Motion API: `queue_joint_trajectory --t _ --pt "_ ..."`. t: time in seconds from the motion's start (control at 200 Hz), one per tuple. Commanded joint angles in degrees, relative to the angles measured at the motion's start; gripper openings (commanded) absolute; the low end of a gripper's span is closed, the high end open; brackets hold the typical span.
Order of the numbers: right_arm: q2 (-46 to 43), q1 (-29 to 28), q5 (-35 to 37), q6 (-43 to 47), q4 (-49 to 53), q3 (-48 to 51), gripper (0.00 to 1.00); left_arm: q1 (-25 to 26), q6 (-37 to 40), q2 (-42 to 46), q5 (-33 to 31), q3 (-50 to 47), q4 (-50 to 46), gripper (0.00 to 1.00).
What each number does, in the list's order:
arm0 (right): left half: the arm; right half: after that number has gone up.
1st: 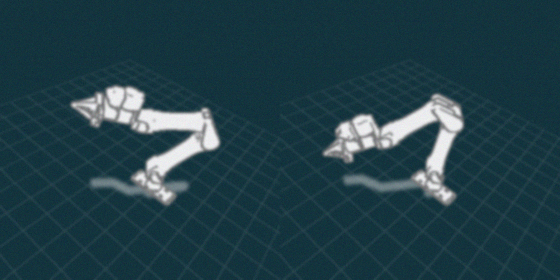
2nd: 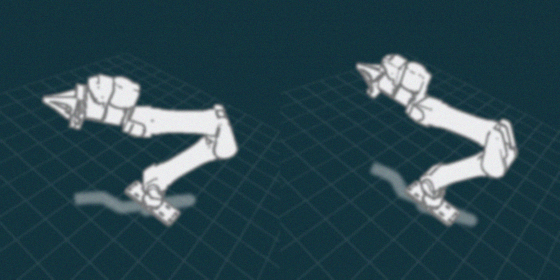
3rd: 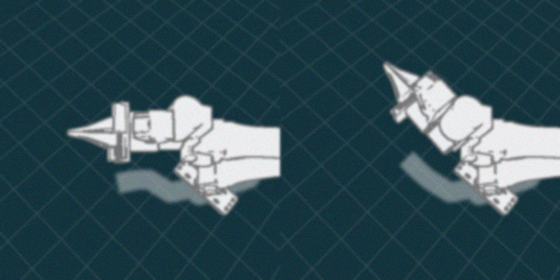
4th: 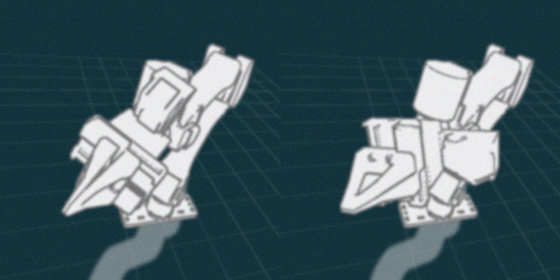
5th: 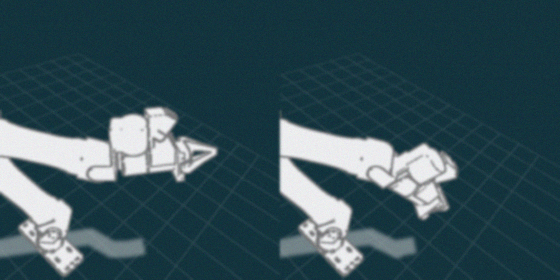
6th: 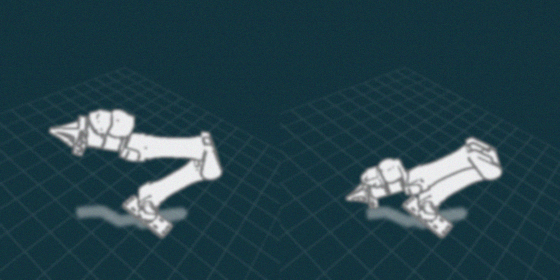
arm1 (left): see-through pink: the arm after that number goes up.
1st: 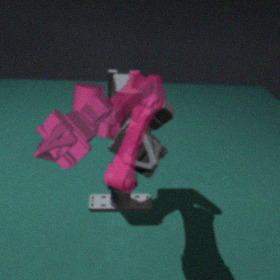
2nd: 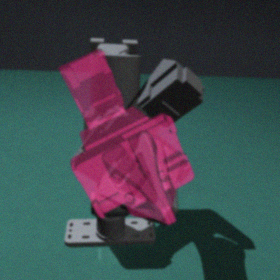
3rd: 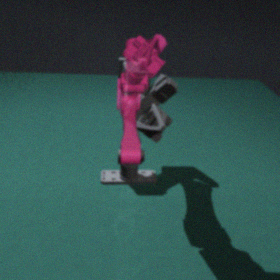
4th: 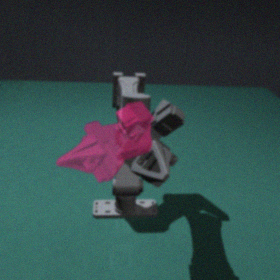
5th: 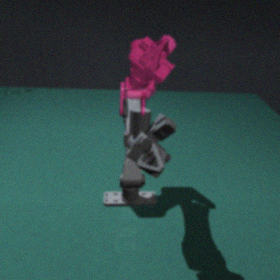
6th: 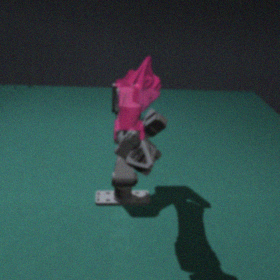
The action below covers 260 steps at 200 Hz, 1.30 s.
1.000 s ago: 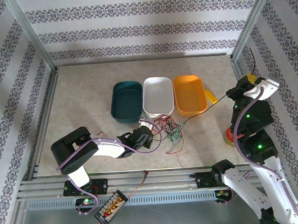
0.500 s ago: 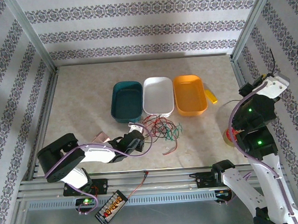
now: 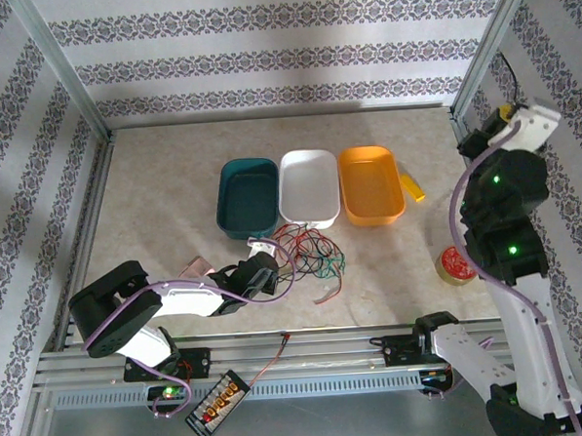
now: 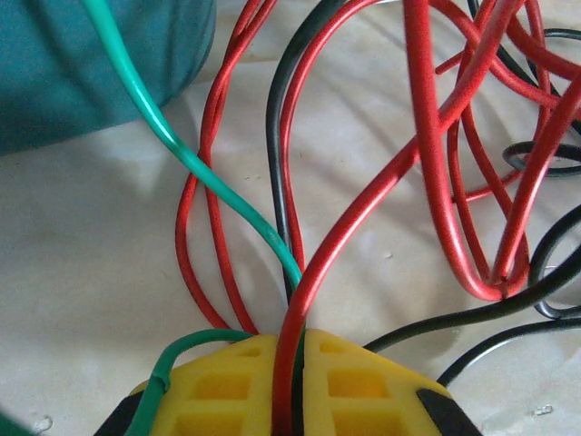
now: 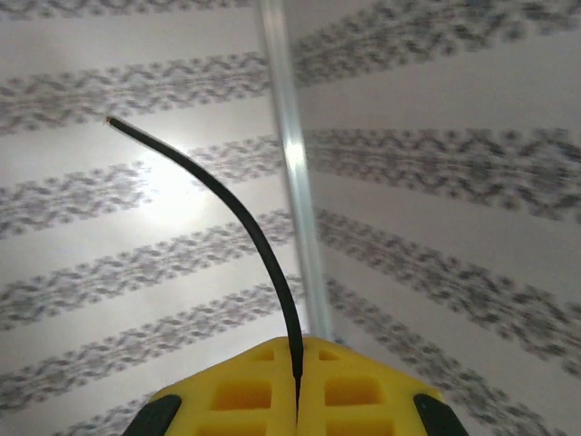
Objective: Untangle the cables
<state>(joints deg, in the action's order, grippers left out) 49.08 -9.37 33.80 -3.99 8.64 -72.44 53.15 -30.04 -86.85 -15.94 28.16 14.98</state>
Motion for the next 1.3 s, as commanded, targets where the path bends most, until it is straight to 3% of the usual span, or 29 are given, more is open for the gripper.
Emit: queue_joint_trajectory --t 0.0,0.385,0.87,1.294 --pt "5.73 0.14 -9.46 -2.04 0.55 -4.82 0.0 -0.76 1.15 -0.67 -0.81 0.66 -6.28 0.0" --pt "23.78 0.06 -21.02 -10.95 -3.29 -4.08 0.0 -0.76 0.07 4.32 -4.93 -0.31 -5.49 0.0" --pt "30.83 -0.04 -26.55 -22.83 -1.81 17.43 0.0 -0.76 2.72 1.79 -1.73 1.17 -3.89 0.0" --pt "44.07 0.09 -27.38 -26.05 -0.3 14.38 0.0 -0.67 2.98 3.26 -1.56 -0.29 -1.12 0.0"
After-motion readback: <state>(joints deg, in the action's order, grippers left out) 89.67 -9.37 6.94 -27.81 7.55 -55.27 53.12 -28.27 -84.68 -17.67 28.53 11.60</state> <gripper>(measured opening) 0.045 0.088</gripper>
